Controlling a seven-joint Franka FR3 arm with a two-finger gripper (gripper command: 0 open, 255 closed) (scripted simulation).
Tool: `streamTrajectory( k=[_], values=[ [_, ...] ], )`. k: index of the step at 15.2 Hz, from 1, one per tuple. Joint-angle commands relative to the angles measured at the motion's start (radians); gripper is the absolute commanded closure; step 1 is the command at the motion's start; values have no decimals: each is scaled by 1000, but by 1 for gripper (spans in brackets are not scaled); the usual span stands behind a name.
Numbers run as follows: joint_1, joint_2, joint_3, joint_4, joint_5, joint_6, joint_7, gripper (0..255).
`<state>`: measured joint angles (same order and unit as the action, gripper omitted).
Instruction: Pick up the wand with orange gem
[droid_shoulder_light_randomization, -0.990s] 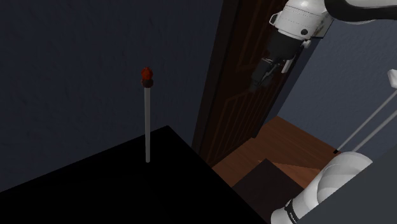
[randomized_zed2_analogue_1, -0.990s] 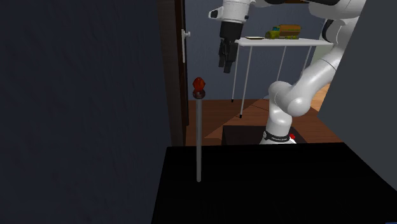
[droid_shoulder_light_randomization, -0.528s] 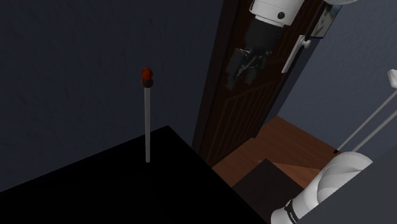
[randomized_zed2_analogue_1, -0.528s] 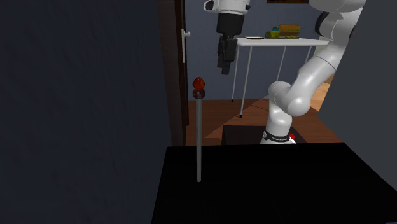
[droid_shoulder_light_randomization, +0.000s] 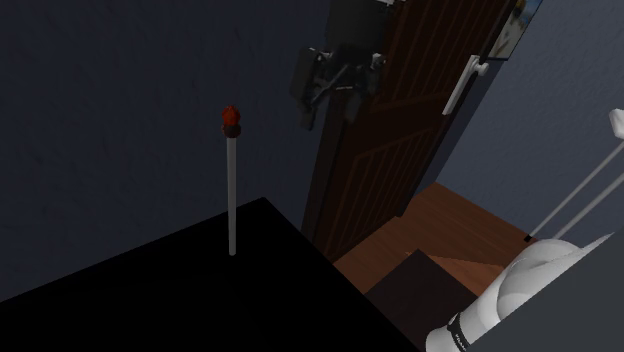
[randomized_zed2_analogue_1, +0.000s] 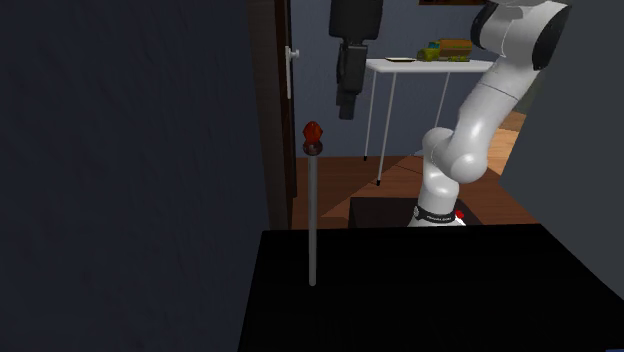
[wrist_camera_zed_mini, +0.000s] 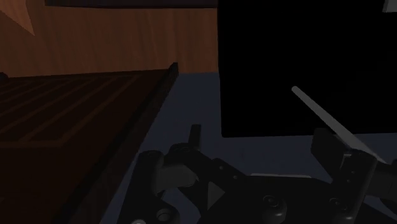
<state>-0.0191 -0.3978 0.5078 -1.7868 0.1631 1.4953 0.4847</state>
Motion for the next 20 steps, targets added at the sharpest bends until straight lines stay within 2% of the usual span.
streamTrajectory(
  k=[1,4,6,8,10,11,18,20],
  values=[
    [-10,89,55,105,-25,-25,77,0],
    [-9,232,149,261,-88,-62,205,0],
    [10,349,215,383,-156,-98,301,0],
    [62,486,273,527,-252,-150,403,0],
    [164,643,307,709,-372,-227,499,0],
    [182,657,300,729,-381,-236,505,0],
    [102,553,287,500,-296,-83,470,0],
    [102,553,287,500,-295,-83,470,0]
  ],
)
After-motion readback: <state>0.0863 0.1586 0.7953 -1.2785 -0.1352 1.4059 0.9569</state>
